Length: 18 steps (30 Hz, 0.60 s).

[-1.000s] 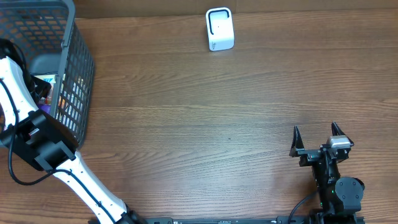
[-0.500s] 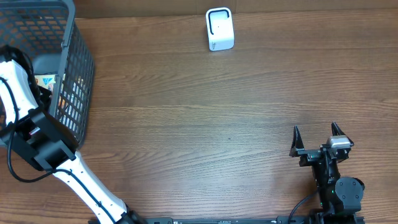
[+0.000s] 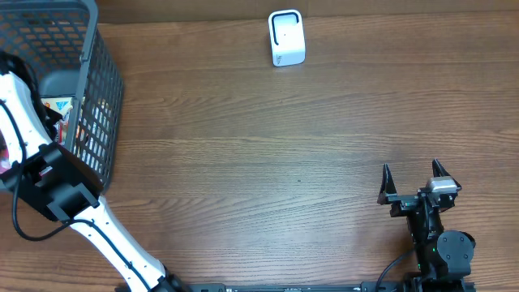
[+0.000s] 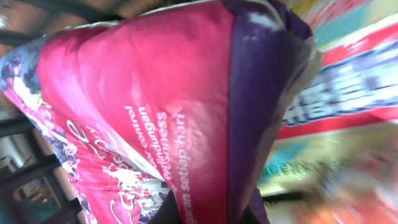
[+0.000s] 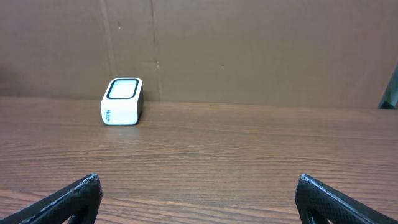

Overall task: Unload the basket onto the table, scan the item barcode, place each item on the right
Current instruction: 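Lift the pink pack out and carry it toward the white scanner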

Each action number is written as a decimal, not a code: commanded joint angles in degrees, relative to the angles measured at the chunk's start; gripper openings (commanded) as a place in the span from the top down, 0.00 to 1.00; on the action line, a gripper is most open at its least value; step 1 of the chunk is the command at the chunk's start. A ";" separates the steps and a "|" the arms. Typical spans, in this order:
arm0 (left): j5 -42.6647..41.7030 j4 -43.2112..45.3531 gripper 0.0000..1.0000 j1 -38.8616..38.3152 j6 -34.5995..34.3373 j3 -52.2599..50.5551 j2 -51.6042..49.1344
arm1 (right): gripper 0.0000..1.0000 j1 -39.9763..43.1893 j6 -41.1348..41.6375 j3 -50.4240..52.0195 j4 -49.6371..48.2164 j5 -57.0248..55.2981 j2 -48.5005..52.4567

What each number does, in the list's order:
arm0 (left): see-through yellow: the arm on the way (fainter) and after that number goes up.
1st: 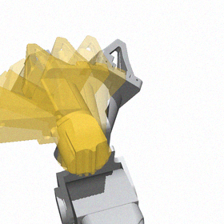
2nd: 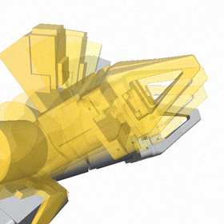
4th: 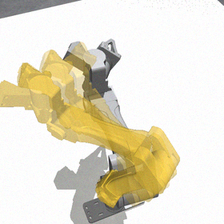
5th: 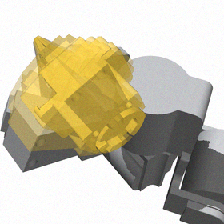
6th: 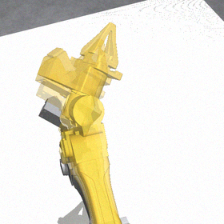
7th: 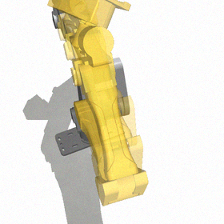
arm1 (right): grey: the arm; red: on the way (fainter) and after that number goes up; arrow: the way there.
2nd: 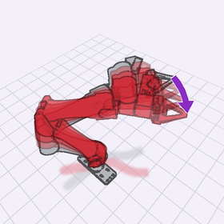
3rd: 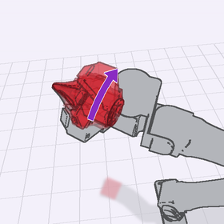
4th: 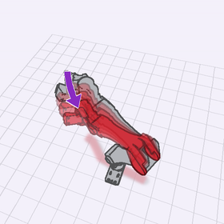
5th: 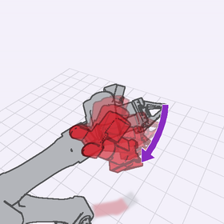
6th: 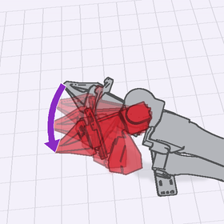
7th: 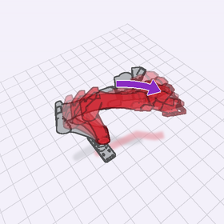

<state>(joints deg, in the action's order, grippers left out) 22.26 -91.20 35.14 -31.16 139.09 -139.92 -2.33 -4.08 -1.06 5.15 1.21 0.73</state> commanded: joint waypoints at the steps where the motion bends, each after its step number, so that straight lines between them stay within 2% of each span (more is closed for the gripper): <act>1: -0.76 -3.43 0.96 0.09 -1.25 12.00 0.26 | 0.00 -0.09 -0.09 0.57 -0.33 -0.26 -0.57; 4: -3.23 -5.62 0.96 0.09 -1.20 18.75 0.57 | 0.00 -0.09 -0.07 0.57 -0.33 -0.26 -0.57; 9: -11.50 -5.62 0.96 0.09 2.67 25.18 2.97 | 0.00 -0.09 -0.09 0.57 -0.33 -0.26 -0.57; 18: -11.87 -5.35 0.96 0.09 0.74 30.75 14.75 | 0.00 -0.09 -0.07 0.57 -0.33 -0.26 -0.57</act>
<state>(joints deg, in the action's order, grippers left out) 11.22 -96.66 35.14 -29.65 166.25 -133.88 -2.33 -4.08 -1.06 5.17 1.21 0.73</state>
